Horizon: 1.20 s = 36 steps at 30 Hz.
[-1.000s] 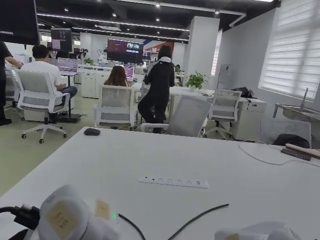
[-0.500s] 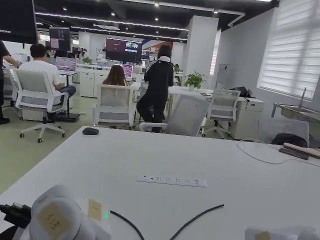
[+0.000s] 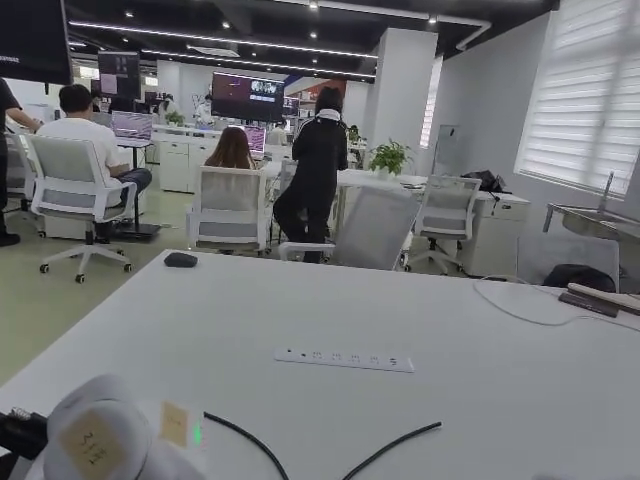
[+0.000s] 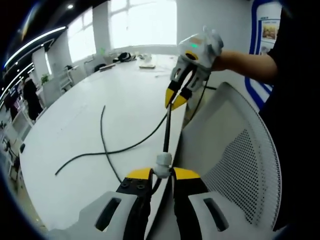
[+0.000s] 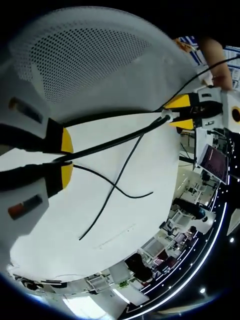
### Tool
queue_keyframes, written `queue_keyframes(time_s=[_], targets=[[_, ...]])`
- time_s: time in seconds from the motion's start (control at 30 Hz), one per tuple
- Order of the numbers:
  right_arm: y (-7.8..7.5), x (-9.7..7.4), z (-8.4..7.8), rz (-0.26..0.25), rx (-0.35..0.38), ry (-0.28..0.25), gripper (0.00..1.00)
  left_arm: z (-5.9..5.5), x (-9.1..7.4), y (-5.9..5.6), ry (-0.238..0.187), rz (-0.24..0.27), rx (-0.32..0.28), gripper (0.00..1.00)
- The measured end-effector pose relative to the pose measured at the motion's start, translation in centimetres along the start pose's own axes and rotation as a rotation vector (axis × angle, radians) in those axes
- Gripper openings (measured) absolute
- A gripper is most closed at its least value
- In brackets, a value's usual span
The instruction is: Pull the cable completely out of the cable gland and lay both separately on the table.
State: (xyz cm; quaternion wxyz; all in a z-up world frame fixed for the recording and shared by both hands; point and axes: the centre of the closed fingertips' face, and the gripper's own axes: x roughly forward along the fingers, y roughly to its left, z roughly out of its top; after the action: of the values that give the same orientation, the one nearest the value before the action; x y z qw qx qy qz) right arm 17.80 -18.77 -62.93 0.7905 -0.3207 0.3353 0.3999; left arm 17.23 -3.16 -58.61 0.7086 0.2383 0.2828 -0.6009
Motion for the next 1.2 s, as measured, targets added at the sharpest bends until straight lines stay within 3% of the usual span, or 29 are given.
queue_keyframes(time_s=[0.03,0.07,0.1,0.13,0.17,0.2,0.27,0.3,0.4,0.5,0.57,0.67,0.73,0.93,1.07,1.2], targets=[[-0.2,0.0,-0.5,-0.009,-0.001,0.018,0.04,-0.1,0.0,0.1,0.004,0.003,0.001,0.15],[-0.8,-0.1,-1.8,-0.027,-0.005,0.071,0.04,-0.2,-0.2,0.6,0.009,0.024,0.006,0.04],[-1.2,-0.2,-2.7,-0.044,-0.002,0.103,0.04,-0.1,-0.2,0.5,0.008,0.007,0.031,0.02],[-1.4,-0.2,-3.4,-0.051,0.007,0.123,0.04,0.3,-0.3,0.5,-0.005,0.018,-0.011,0.02],[-1.3,0.0,-3.1,-0.039,0.019,0.098,0.04,0.6,-0.3,0.0,-0.023,-0.010,-0.021,0.02],[-0.6,0.4,-2.5,-0.001,0.038,0.061,0.05,1.3,-0.2,0.0,-0.046,-0.006,-0.014,0.02],[-0.8,1.1,-2.9,-0.014,0.030,0.084,0.05,1.5,0.0,0.5,-0.058,0.010,-0.046,0.02],[-1.0,1.4,-3.7,-0.027,0.032,0.118,0.05,1.2,0.1,0.8,-0.052,0.007,-0.054,0.02],[-1.5,3.0,-5.0,-0.027,0.085,0.120,0.04,-0.3,0.3,1.5,-0.023,0.034,-0.073,0.02],[-1.3,3.5,-6.1,-0.016,0.073,0.157,0.05,-1.1,0.0,2.1,-0.016,0.049,-0.083,0.02],[-1.2,3.8,-6.6,-0.004,0.091,0.157,0.06,-1.3,-0.2,2.2,-0.024,0.051,-0.086,0.03],[-1.6,4.3,-7.9,-0.010,0.089,0.201,0.06,-1.5,-0.5,2.6,-0.025,0.063,-0.089,0.03],[-1.8,4.6,-9.2,-0.002,0.049,0.257,0.07,-1.5,-0.7,2.9,-0.028,0.073,-0.086,0.03],[-2.4,6.1,-11.7,-0.013,-0.064,0.345,0.13,-1.6,-1.0,3.1,-0.033,0.080,-0.091,0.03],[-3.2,6.5,-14.2,-0.035,-0.043,0.413,0.18,-2.1,-1.0,3.2,-0.020,0.086,-0.087,0.03],[-3.2,5.9,-15.1,-0.018,0.049,0.418,0.21,-2.2,-1.2,2.9,-0.027,0.084,-0.093,0.03]])
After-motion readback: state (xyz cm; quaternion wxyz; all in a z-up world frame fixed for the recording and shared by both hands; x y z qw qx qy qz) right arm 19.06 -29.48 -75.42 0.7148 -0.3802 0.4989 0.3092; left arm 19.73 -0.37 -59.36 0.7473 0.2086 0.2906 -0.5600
